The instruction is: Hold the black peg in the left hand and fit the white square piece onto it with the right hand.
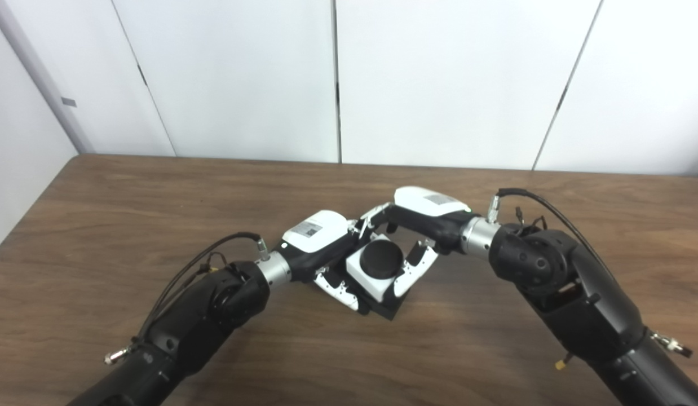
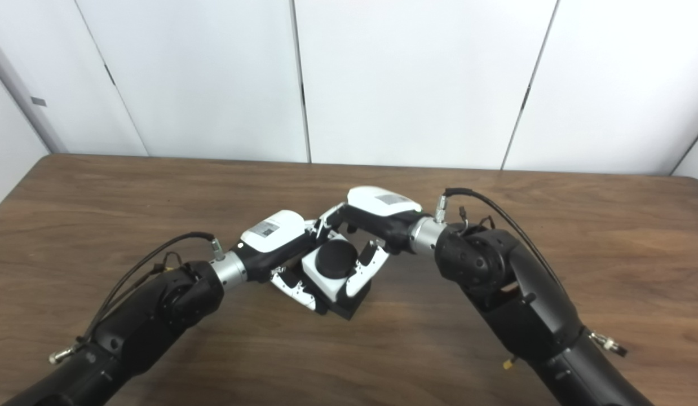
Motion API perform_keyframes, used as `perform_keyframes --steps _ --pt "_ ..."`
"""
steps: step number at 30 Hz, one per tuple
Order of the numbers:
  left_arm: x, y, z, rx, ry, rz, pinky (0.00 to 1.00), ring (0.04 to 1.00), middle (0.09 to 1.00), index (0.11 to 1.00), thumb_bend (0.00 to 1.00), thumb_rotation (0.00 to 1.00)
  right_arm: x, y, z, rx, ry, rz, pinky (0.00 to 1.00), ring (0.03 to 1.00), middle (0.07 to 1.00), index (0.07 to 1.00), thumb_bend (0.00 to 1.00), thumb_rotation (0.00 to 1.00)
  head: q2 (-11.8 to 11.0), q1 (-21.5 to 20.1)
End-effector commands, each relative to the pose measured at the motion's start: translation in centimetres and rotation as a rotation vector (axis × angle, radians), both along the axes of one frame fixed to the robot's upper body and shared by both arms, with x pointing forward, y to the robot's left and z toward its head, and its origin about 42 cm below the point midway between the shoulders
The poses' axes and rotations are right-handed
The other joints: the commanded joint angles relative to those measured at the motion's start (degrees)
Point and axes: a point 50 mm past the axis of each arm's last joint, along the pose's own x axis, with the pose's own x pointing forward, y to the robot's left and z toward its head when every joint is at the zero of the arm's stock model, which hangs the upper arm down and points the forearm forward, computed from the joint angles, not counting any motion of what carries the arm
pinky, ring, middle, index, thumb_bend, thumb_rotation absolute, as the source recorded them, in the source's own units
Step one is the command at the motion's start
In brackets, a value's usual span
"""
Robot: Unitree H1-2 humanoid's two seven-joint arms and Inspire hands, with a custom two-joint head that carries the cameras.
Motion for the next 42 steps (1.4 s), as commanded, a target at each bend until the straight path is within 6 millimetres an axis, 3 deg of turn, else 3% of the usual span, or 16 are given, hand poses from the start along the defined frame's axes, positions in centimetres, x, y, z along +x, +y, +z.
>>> perform_keyframes --steps 1,18,27,31,42 --pt "-1.8 -0.8 -3.7 0.149 0.131 -0.037 0.74 0.859 0.783 0.490 0.52 0.07 0.1 0.4 1.2 0.000 -0.018 0.022 0.73 0.846 0.877 0.888 0.95 0.32 0.1 -0.1" --pt "-1.7 -0.4 -3.6 0.130 0.147 -0.024 0.74 0.838 0.793 0.488 0.52 0.07 0.4 -2.7 1.3 -0.007 -0.022 -0.041 0.73 0.833 0.876 0.864 0.94 0.24 0.1 -0.8" --pt "-1.6 0.1 -3.8 0.129 0.151 -0.025 0.73 0.835 0.789 0.488 0.52 0.07 0.6 -6.5 2.6 0.109 -0.106 -0.186 0.65 0.813 0.852 0.829 0.85 0.14 -0.3 -2.1" --pt "-1.8 0.4 -3.8 0.121 0.153 -0.028 0.73 0.836 0.788 0.489 0.52 0.07 0.4 -9.0 2.8 0.164 -0.142 -0.251 0.67 0.814 0.852 0.822 0.81 0.10 -0.2 -2.3" --pt "-1.9 1.0 -3.9 0.128 0.145 -0.031 0.72 0.832 0.782 0.489 0.52 0.07 -1.2 -13.5 2.2 0.266 -0.197 -0.404 0.65 0.772 0.808 0.793 0.83 0.04 -0.3 -4.0"
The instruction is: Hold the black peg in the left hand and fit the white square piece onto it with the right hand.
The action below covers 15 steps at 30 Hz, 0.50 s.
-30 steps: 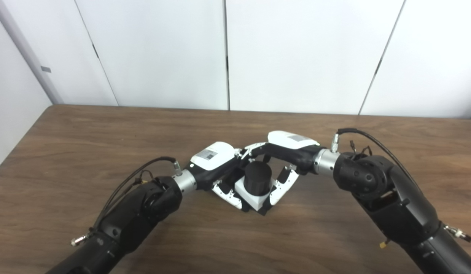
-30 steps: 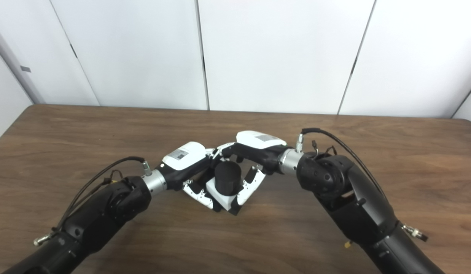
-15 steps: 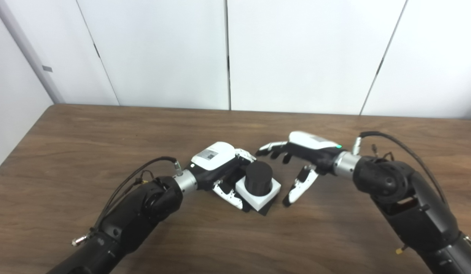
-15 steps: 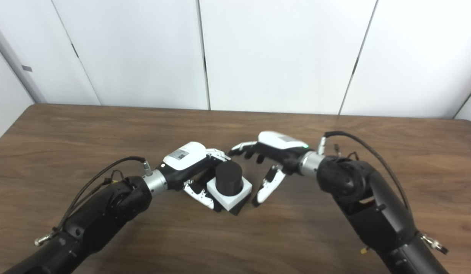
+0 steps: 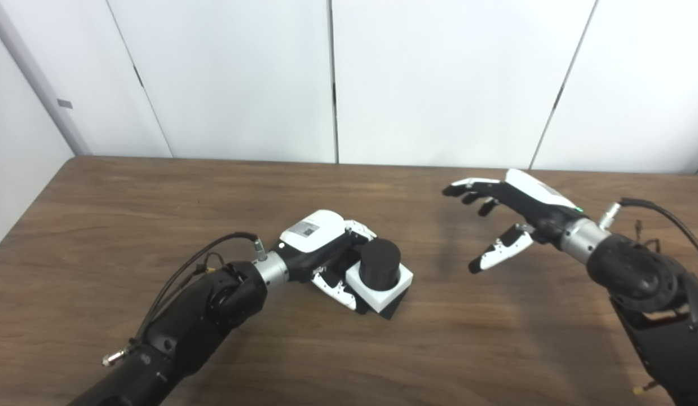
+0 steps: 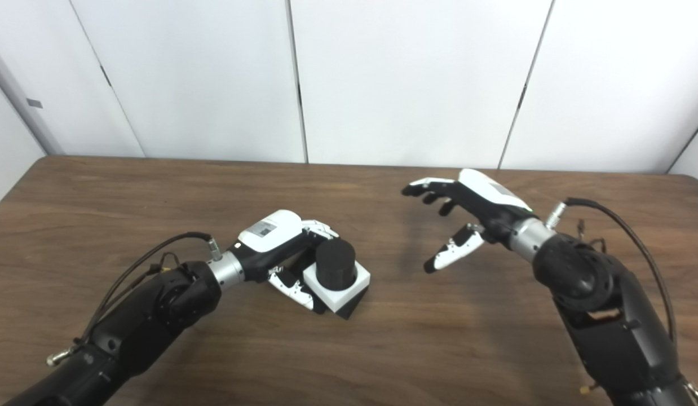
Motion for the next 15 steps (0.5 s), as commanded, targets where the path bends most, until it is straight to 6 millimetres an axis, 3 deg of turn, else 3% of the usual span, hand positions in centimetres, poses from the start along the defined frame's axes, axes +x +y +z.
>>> perform_keyframes --steps 1,15 --pt "-1.8 0.4 -3.8 0.135 0.146 -0.033 0.72 0.832 0.782 0.489 0.52 0.07 -0.4 -0.4 2.2 0.044 -0.118 -0.029 0.65 0.773 0.807 0.792 0.82 0.03 0.0 -0.2" --pt "-1.7 1.2 -4.0 0.168 0.087 -0.030 0.67 0.803 0.791 0.493 0.52 0.07 -4.1 -0.3 -2.9 0.405 -0.207 -0.324 0.63 0.745 0.790 0.748 0.73 0.00 -0.7 -2.1"
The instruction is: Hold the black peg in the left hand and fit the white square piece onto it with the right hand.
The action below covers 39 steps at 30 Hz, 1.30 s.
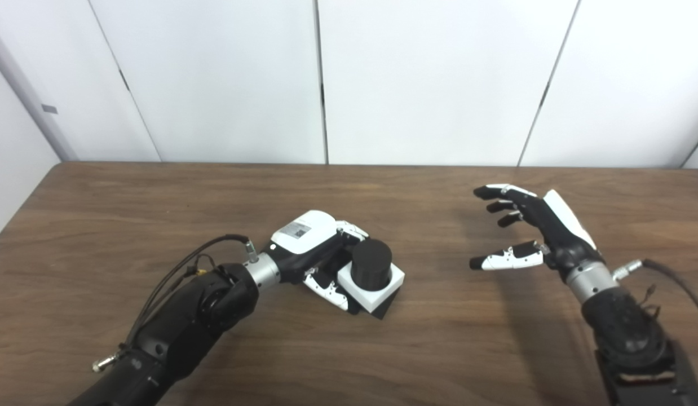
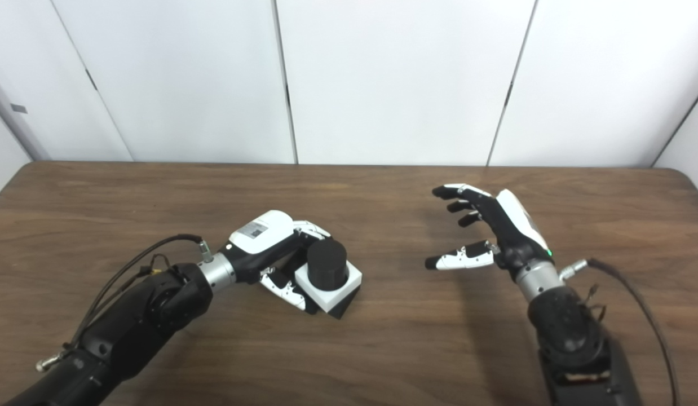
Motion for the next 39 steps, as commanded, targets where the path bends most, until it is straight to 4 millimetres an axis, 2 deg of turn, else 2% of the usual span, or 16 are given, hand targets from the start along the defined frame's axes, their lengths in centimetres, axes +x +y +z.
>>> perform_keyframes --steps 1,6,7,8,10,15,18,23,31,36,39 --pt "-1.8 1.0 -4.1 0.148 0.113 -0.018 0.67 0.804 0.791 0.493 0.52 0.07 0.3 -0.2 1.4 0.028 -0.131 -0.012 0.63 0.746 0.789 0.747 0.73 0.00 0.0 0.0" --pt "-1.8 1.3 -3.8 0.145 0.098 0.019 0.69 0.821 0.802 0.498 0.52 0.07 0.3 0.0 0.2 0.079 -0.163 -0.029 0.62 0.733 0.776 0.735 0.72 0.00 -0.3 -0.1" --pt "-1.8 1.4 -3.7 0.139 0.092 0.039 0.69 0.816 0.802 0.596 0.67 0.11 0.3 0.1 0.0 0.091 -0.165 -0.030 0.62 0.732 0.775 0.732 0.72 0.00 -0.3 -0.1" --pt "-1.8 1.5 -3.5 0.137 0.083 0.083 0.68 0.810 0.804 0.669 0.76 0.13 0.2 0.3 -0.1 0.098 -0.166 -0.028 0.62 0.731 0.775 0.730 0.73 0.00 -0.1 -0.2" --pt "-1.8 1.7 -3.3 0.134 0.064 0.151 0.65 0.815 0.816 0.749 0.79 0.10 0.1 0.6 -0.2 0.104 -0.168 -0.024 0.61 0.726 0.772 0.729 0.73 0.00 -0.1 -0.3" --pt "-1.8 3.0 -2.6 0.024 -0.045 0.307 0.60 0.776 0.798 0.788 0.85 0.01 -0.2 1.4 -0.2 0.115 -0.181 -0.006 0.60 0.722 0.775 0.732 0.72 0.00 -0.1 -0.9" --pt "-2.0 3.8 -1.2 -0.070 -0.112 0.330 0.60 0.778 0.816 0.833 0.85 0.03 -0.3 1.6 -0.1 0.122 -0.176 -0.006 0.60 0.724 0.777 0.727 0.72 0.00 0.0 -0.9" --pt "-2.7 4.7 0.7 -0.229 -0.095 0.373 0.62 0.769 0.812 0.821 0.84 0.04 -0.2 1.6 -0.2 0.128 -0.172 -0.011 0.60 0.720 0.772 0.701 0.72 0.00 -0.3 -1.2" --pt "-4.1 5.2 1.9 -0.631 -0.054 0.499 0.60 0.708 0.765 0.761 0.78 0.00 -0.1 1.8 -0.5 0.147 -0.202 -0.023 0.58 0.704 0.755 0.688 0.73 0.00 -1.2 -3.4" --pt "-4.9 5.1 2.1 -0.836 -0.019 0.493 0.55 0.694 0.760 0.725 0.74 0.00 0.0 2.3 -0.8 0.156 -0.218 -0.029 0.56 0.697 0.750 0.694 0.73 0.00 -2.0 -4.5" --pt "-5.3 5.1 1.9 -0.967 0.034 0.436 0.55 0.695 0.787 0.740 0.71 0.00 -0.1 2.6 -1.1 0.181 -0.240 -0.033 0.55 0.685 0.740 0.687 0.72 0.00 -2.3 -5.3"
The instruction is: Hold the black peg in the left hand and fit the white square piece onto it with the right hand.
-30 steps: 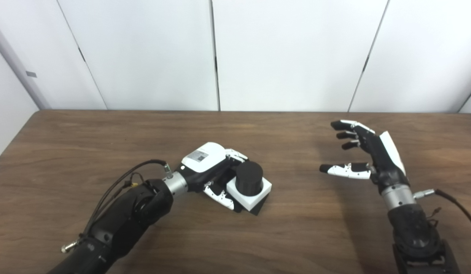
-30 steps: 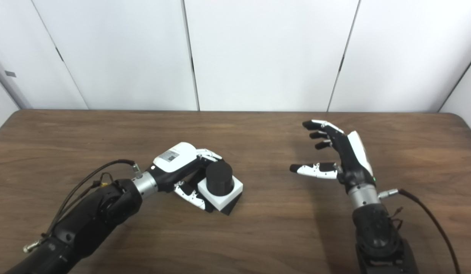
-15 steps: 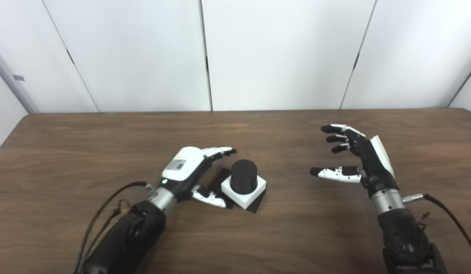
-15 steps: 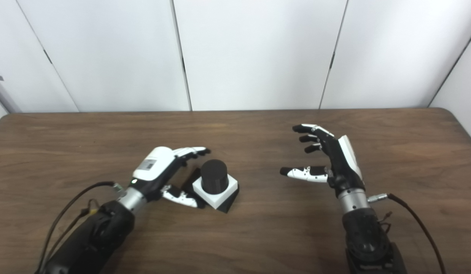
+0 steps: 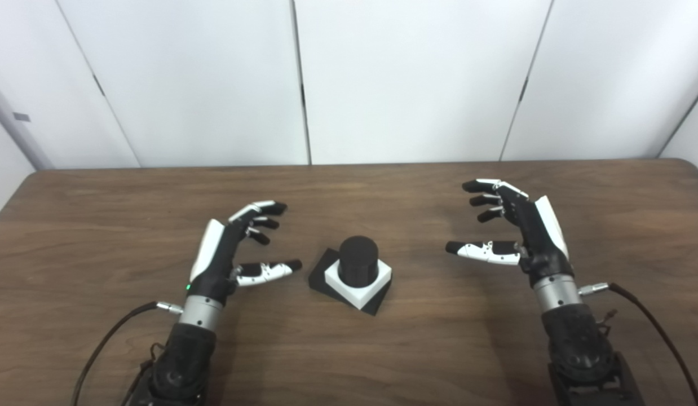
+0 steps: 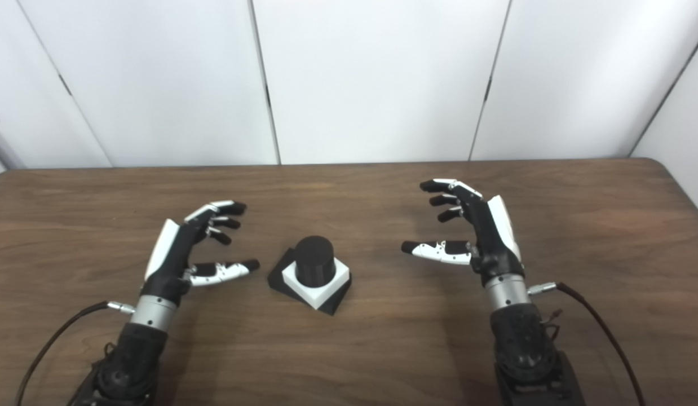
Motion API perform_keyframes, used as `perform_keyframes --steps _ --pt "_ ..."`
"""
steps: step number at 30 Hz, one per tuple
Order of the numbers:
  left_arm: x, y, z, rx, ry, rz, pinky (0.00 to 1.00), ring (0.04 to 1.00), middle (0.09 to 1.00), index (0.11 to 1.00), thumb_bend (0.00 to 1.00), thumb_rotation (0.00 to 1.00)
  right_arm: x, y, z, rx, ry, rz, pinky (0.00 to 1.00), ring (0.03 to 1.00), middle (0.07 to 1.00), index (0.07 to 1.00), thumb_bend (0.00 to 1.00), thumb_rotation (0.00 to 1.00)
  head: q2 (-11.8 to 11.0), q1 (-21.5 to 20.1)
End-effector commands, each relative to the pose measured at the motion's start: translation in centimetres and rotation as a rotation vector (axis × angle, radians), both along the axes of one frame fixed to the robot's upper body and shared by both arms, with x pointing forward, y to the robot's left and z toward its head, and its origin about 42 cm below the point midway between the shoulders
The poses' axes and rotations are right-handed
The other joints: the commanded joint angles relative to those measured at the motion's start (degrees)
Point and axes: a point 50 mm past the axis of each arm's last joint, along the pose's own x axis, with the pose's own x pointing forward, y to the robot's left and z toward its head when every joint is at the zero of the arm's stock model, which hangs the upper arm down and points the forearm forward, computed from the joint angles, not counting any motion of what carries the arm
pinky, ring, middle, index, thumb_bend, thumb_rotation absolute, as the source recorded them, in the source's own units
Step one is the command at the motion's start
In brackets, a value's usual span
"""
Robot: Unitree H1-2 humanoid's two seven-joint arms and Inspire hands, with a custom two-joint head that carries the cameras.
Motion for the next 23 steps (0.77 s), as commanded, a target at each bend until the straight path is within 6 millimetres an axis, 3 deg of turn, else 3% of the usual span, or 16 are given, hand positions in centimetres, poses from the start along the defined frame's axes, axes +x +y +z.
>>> perform_keyframes --steps 1,5,12,23 --pt "0.42 0.03 1.98 -0.073 -0.108 -0.056 0.55 0.697 0.791 0.751 0.70 0.00 0.43 0.70 1.80 0.027 -0.126 0.014 0.53 0.676 0.736 0.685 0.72 0.00 -0.1 -0.4" --pt "0.34 0.21 2.13 -0.116 -0.137 -0.106 0.55 0.695 0.789 0.760 0.66 0.01 0.24 1.02 1.46 0.042 -0.142 0.000 0.52 0.663 0.729 0.687 0.71 0.00 -0.1 -0.6" --pt "0.72 0.22 2.26 -0.137 -0.156 -0.136 0.54 0.650 0.713 0.667 0.62 0.00 0.10 1.05 0.92 0.065 -0.177 -0.030 0.55 0.663 0.715 0.683 0.58 0.08 0.2 -0.8" --pt "0.71 -0.01 1.67 -0.130 -0.136 -0.141 0.53 0.639 0.708 0.658 0.61 0.00 -0.10 0.90 0.85 0.076 -0.186 -0.038 0.53 0.647 0.702 0.667 0.59 0.05 0.1 -0.9"
